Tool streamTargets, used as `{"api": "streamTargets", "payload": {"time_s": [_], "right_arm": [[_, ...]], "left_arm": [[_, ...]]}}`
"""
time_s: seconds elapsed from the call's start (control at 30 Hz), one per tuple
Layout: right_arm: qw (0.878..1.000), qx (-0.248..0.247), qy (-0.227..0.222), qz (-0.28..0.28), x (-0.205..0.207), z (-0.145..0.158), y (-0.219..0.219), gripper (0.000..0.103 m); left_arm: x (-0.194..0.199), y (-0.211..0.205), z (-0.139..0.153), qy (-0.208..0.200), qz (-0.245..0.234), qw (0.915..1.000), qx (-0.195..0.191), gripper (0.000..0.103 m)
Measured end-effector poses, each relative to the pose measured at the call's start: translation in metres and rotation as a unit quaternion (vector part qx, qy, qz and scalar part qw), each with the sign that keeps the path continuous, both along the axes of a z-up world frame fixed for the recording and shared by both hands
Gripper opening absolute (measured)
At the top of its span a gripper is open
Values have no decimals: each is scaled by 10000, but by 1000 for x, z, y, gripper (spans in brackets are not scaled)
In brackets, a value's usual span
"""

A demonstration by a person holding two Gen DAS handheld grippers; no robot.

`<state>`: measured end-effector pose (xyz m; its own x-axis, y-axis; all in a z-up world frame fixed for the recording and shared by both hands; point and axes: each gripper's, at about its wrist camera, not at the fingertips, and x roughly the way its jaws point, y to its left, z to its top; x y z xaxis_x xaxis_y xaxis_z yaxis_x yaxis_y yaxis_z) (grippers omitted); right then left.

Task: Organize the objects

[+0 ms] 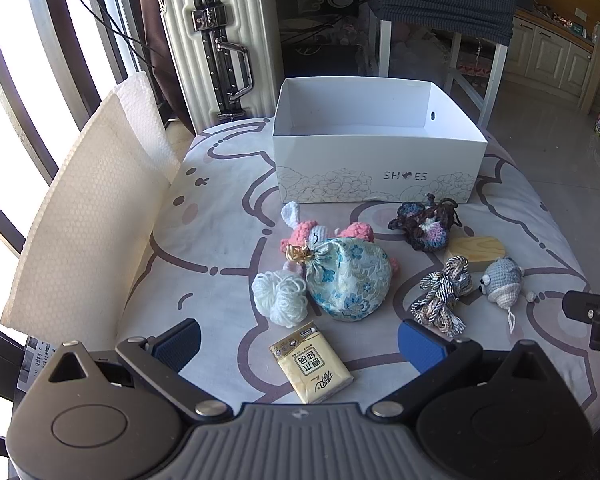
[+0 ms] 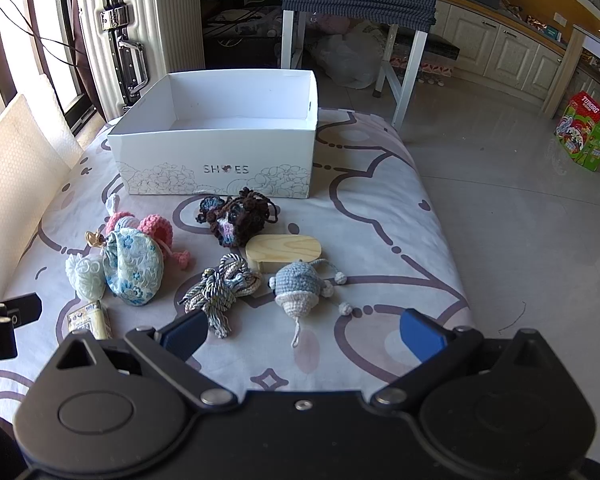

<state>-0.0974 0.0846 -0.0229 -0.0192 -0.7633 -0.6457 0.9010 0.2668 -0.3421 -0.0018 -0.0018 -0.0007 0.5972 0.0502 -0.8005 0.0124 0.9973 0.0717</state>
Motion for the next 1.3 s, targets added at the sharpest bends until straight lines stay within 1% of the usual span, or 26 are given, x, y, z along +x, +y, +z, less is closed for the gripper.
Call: {"api": "streamTargets", "payload": {"time_s": [0.5, 0.73, 0.83, 0.9, 0.97, 1.1, 1.2, 1.3], "right_arm": [[9999, -44, -40, -91, -1, 1, 2, 103], [9998, -173, -91, -103, -3, 7, 6, 103], [9995, -246, -159, -85, -4, 12, 12, 103], [9992, -323, -218, -51, -4, 16, 16, 103], [9986, -450, -265, -49, -5, 21, 22, 103], [9973, -564, -481, -11, -9, 35, 31, 103], [9952, -740, -632, 78, -9, 55, 37, 103], [9928, -946, -687, 248, -8, 79, 40, 103]], "left_arm": [[-1, -4, 3, -34, -24, 10000, 51, 103], [-8, -9, 14, -241, -53, 9996, 147, 103], [-13, -9, 21, -250, -26, 9997, 31, 103], [-17, -10, 28, -318, -23, 9995, -33, 103], [-22, -10, 39, -454, 17, 9990, -16, 103], [-29, -8, 67, -765, 39, 9970, -68, 103], [-32, -4, 95, -1115, 61, 9937, -34, 103], [-30, 0, 121, -1436, 142, 9895, 109, 103]]}}
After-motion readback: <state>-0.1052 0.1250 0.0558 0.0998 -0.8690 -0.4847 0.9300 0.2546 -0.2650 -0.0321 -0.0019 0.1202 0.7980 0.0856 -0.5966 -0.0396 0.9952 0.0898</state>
